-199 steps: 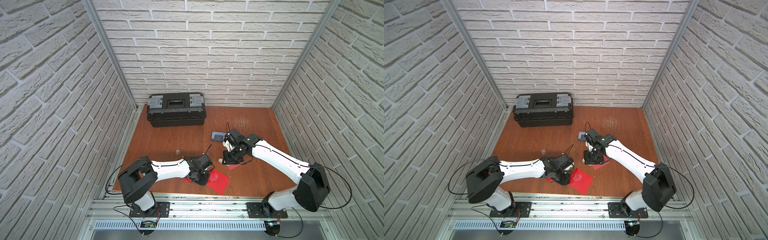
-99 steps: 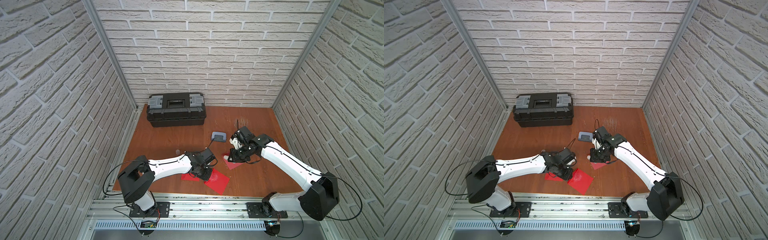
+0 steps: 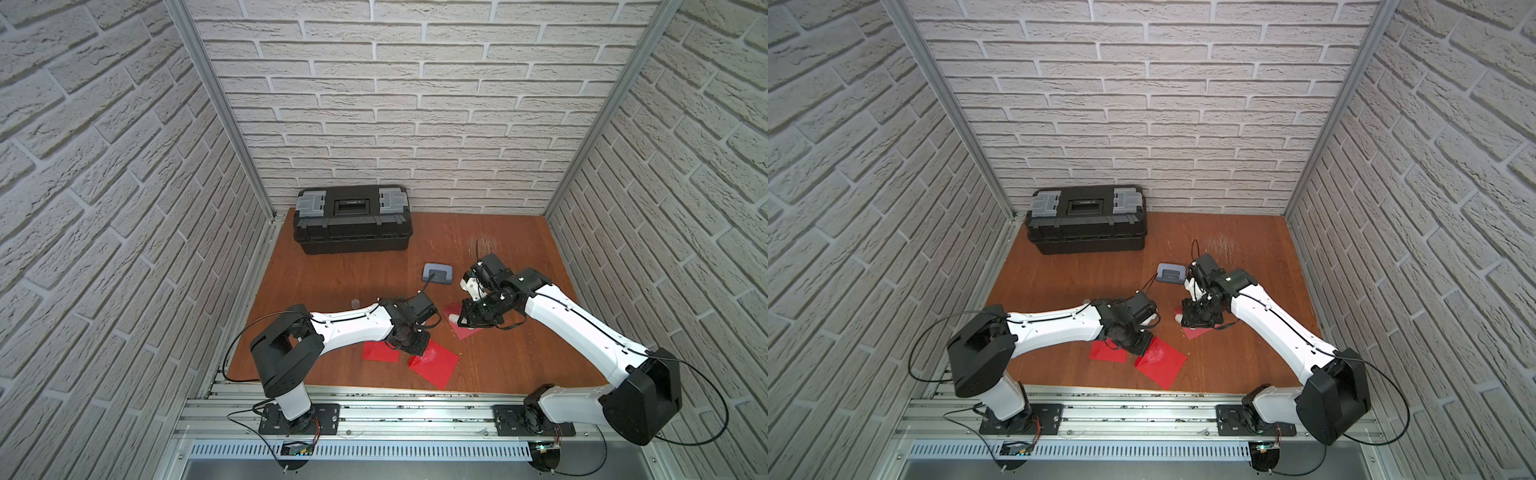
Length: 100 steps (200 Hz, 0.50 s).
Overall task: Seal the envelope with a glue stick
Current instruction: Seal the envelope at the center of the board.
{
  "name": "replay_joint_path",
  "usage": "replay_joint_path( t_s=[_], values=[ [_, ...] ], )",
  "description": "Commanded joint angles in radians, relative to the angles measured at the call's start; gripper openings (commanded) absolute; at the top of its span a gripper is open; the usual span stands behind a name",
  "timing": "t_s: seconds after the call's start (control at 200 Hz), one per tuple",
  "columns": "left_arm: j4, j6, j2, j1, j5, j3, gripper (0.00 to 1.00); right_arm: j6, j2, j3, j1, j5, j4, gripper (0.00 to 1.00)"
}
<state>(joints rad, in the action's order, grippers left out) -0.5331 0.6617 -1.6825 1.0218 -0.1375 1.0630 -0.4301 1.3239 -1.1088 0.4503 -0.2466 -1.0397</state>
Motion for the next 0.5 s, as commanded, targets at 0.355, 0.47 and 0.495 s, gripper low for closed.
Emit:
replay_joint_path(
  t_s=[0.355,0.47,0.495],
  values=[
    [-0.204,-0.057,0.003,-0.013,0.152,0.089,0.04,0.020,-0.018,-0.009,-0.006,-0.008,-0.020,0.03],
    [-0.220,-0.059,-0.040,0.015,0.168,0.124,0.05,0.021,-0.014,-0.012,-0.005,-0.011,-0.023,0.03],
    [-0.223,-0.060,-0.052,0.019,0.169,0.132,0.06,0.020,-0.013,-0.013,-0.005,-0.010,-0.025,0.03]
  ],
)
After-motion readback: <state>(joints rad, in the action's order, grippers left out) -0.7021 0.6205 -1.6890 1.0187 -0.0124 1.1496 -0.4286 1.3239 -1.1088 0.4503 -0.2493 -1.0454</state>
